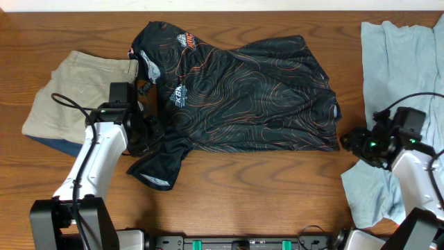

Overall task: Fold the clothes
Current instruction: 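Grasp the jersey's right hem corner with the right gripper, then lift the jersey with both grippers and shake it out in the air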

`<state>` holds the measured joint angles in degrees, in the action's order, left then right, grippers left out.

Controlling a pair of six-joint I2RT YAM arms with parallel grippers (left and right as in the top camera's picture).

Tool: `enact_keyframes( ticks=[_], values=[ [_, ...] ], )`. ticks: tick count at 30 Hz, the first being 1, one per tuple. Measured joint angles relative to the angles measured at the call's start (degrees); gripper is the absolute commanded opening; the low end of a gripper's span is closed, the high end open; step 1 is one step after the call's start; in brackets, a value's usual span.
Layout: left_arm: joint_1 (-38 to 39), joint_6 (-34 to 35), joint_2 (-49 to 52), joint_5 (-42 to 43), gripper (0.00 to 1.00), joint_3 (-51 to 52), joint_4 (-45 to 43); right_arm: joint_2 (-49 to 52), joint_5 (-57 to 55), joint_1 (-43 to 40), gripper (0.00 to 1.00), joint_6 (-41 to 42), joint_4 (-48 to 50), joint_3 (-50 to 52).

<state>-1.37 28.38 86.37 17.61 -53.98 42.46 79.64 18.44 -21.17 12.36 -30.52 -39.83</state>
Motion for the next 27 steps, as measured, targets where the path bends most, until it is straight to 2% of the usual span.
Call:
enact_keyframes(
  ticks=[10, 15, 20, 22, 25, 27],
  values=[
    [0.0, 0.0, 0.0, 0.0, 0.06, 0.0, 0.0, 0.0, -0.7, 3.1, 0.49, 1.6, 14.4, 9.3],
    [0.0, 0.0, 0.0, 0.0, 0.06, 0.0, 0.0, 0.0, -0.9, 4.9, 0.48, 2.5, 15.9, 11.3],
    [0.0, 0.0, 0.0, 0.0, 0.06, 0.0, 0.0, 0.7, -1.3, 5.7, 0.43, 3.7, 18.3, 11.6],
    [0.0, 0.0, 0.0, 0.0, 0.07, 0.0, 0.0, 1.6, -1.5, 5.7, 0.36, 4.7, 20.1, 11.6],
    [0.0, 0.0, 0.0, 0.0, 0.06, 0.0, 0.0, 3.2, -1.5, 5.7, 0.11, 6.1, 21.9, 11.4],
    [0.0, 0.0, 0.0, 0.0, 0.06, 0.0, 0.0, 4.5, -1.4, 5.7, 0.01, 7.0, 22.6, 11.2]
  ],
)
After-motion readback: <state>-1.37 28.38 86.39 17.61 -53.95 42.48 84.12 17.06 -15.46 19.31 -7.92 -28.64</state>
